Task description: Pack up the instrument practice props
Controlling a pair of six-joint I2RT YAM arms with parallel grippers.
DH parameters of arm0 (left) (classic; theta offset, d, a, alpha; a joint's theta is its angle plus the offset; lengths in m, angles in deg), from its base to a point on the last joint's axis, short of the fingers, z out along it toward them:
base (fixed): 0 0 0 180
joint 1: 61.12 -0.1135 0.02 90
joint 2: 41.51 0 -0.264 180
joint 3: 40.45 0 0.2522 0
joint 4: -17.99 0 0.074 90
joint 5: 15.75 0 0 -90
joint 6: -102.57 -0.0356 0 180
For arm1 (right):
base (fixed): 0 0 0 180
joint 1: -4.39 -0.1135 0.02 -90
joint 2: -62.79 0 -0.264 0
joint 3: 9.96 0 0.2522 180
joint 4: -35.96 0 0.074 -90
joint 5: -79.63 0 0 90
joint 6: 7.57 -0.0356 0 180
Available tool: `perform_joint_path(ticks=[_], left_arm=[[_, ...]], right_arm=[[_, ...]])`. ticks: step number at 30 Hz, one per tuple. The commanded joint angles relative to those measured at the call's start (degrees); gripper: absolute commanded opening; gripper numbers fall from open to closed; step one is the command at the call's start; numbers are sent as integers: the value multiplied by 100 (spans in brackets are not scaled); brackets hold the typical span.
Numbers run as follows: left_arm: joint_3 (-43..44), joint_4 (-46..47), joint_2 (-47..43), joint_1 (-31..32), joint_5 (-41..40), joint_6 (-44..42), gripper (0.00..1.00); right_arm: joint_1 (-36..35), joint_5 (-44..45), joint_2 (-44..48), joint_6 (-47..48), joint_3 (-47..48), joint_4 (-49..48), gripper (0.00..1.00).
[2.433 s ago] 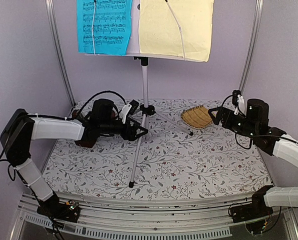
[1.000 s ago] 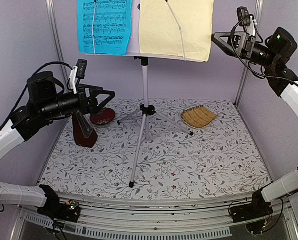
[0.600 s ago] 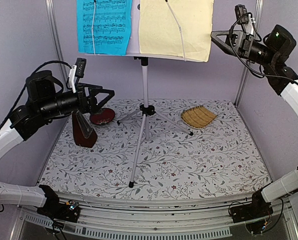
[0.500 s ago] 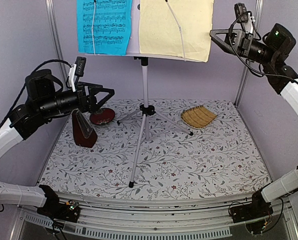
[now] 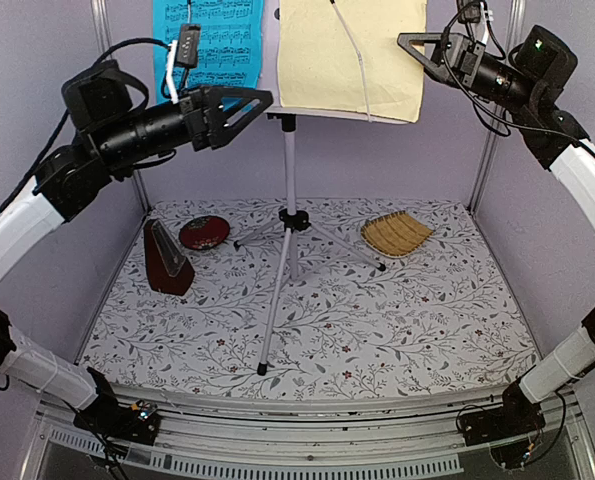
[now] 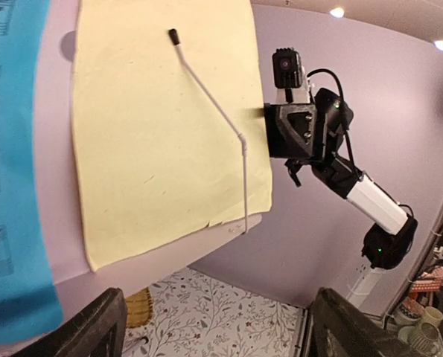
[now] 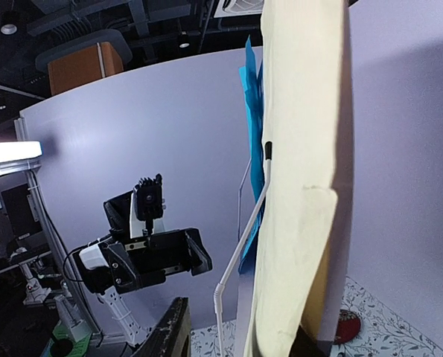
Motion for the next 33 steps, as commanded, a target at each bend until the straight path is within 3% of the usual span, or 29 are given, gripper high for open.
perform_joint_path(ticks=[1, 6, 10, 26, 33], left_arm=[[907, 329, 938, 404, 17, 169, 86], [1800, 860, 1736, 546, -66, 565, 81], [2455, 1157, 2255, 551, -2, 883, 78], [4262, 829, 3508, 553, -325, 1106, 61], [4370, 810, 3674, 549, -316, 1095, 54]], right_arm=[[-237, 644, -167, 273, 372, 163, 30], [-438, 1158, -227, 463, 451, 249, 20], [-546, 1442, -226, 597, 451, 280, 3], [-694, 1702, -245, 773, 388, 192, 2], [-716, 1736, -226, 807, 373, 201, 2]])
